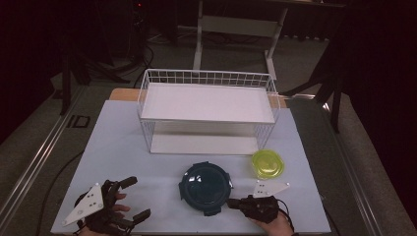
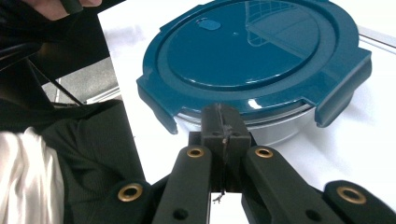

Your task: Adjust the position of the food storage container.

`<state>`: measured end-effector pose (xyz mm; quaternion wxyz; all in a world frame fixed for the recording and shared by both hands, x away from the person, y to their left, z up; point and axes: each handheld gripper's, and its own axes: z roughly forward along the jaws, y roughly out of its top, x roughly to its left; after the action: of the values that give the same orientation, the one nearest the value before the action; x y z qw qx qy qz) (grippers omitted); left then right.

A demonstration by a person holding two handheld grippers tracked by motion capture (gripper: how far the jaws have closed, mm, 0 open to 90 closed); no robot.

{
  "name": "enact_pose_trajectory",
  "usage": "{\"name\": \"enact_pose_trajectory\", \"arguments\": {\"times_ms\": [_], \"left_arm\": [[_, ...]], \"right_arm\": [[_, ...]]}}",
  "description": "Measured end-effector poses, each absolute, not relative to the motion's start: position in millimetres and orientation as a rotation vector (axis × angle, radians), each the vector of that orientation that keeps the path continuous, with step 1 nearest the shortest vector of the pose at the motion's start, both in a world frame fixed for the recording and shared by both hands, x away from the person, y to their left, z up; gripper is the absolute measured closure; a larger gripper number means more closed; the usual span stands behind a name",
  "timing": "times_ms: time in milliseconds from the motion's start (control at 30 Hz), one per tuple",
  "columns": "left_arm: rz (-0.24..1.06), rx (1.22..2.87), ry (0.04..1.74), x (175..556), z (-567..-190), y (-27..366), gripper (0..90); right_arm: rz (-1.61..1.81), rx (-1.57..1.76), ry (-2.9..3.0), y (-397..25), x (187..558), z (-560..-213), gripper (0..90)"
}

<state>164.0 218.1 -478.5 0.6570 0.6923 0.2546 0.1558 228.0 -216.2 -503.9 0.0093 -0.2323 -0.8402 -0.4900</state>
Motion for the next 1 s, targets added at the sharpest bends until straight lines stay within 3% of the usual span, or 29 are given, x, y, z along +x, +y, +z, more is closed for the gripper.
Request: {"name": "enact_pose_trajectory", "arguments": {"times_ms": [367, 1000], "left_arm": [[0.352, 1.571, 0.574, 163.7, -478.4, 217.8, 0.0], [0.332, 1.588, 0.58, 165.2, -480.2, 214.8, 0.0]], "right_arm": [[-1.509, -0.656, -2.639, -179.9, 232.6, -502.8, 90.0], [-1.518, -0.657, -2.649, -159.3, 245.4, -502.7, 90.0]]}}
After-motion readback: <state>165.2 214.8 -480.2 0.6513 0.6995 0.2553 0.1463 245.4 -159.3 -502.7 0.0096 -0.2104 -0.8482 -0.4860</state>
